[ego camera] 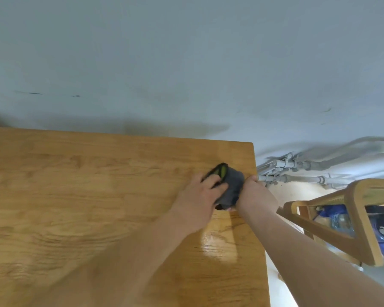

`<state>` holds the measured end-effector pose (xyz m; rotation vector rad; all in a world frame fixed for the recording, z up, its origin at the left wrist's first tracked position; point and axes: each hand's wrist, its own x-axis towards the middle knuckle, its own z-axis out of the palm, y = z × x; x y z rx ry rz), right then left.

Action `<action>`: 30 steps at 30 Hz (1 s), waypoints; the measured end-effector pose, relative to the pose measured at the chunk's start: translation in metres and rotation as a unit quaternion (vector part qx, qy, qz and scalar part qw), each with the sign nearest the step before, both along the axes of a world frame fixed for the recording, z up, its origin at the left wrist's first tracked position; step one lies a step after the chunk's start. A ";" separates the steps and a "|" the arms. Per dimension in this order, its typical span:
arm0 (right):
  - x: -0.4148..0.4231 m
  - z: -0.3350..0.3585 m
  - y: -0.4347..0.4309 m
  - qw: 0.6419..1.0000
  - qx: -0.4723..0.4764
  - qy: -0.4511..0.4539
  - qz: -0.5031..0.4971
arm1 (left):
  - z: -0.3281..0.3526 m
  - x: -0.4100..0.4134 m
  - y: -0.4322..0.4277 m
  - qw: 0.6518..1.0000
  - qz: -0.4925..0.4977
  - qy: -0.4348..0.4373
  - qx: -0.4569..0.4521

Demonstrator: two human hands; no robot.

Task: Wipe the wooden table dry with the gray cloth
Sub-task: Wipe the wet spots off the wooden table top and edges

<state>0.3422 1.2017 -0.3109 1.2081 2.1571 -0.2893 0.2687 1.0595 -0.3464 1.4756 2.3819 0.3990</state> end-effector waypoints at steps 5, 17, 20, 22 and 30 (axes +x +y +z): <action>0.013 -0.002 0.005 1.000 -0.015 0.021 0.014 | -0.006 -0.071 -0.002 0.995 0.094 0.044 -0.002; 0.019 -0.002 0.012 0.996 -0.034 0.082 0.011 | -0.001 -0.079 0.050 0.999 0.003 0.025 -0.031; 0.018 0.000 0.012 0.996 -0.039 0.079 0.002 | -0.003 -0.058 0.076 0.981 0.191 -0.012 -0.019; 0.018 -0.001 0.012 0.996 -0.035 0.081 0.000 | -0.005 -0.035 0.092 0.992 0.121 -0.028 0.003; 0.018 0.000 0.013 0.996 -0.040 0.083 -0.003 | -0.008 -0.102 0.056 0.992 0.118 0.005 -0.033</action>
